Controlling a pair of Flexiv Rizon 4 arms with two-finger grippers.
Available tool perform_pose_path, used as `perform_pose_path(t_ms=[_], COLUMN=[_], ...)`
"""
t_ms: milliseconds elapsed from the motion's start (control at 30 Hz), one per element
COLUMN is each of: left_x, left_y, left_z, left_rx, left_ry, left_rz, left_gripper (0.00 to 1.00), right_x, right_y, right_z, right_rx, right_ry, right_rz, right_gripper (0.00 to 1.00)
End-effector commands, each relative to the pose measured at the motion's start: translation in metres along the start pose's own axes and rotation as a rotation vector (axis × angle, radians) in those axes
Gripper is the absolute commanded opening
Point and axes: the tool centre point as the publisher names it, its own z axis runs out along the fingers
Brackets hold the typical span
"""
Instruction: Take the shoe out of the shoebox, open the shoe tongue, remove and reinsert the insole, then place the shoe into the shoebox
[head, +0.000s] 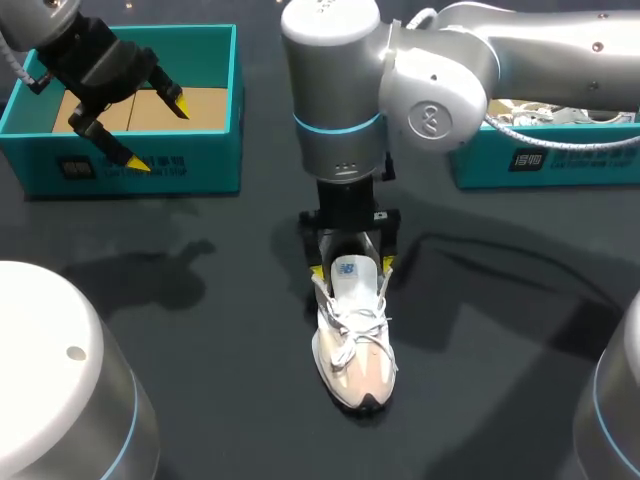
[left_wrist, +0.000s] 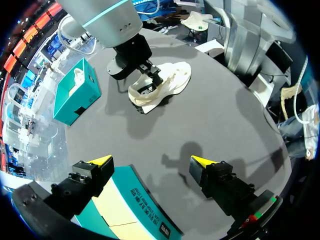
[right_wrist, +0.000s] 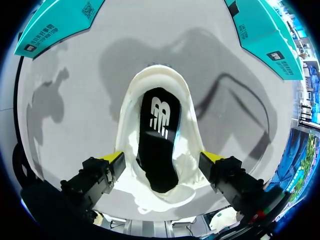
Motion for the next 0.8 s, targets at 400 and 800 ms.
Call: perform_pose_path(t_ms=[400, 800], left_x=[0.0, 0.0], left_y=[0.0, 0.0], left_z=[0.0, 0.0], left_rx=[-0.002, -0.002], left_ry=[0.002, 0.002], left_rz=[0.001, 0.001], left_gripper=[1.0, 1.0], right_x=[-0.002, -0.001], right_y=[-0.007, -0.013], right_z=[-0.001, -0.002], right_rx=[-0.004, 0.002], right_ry=[0.002, 0.005], right_rz=[0.025, 0.044], right_gripper=[0.84, 0.95])
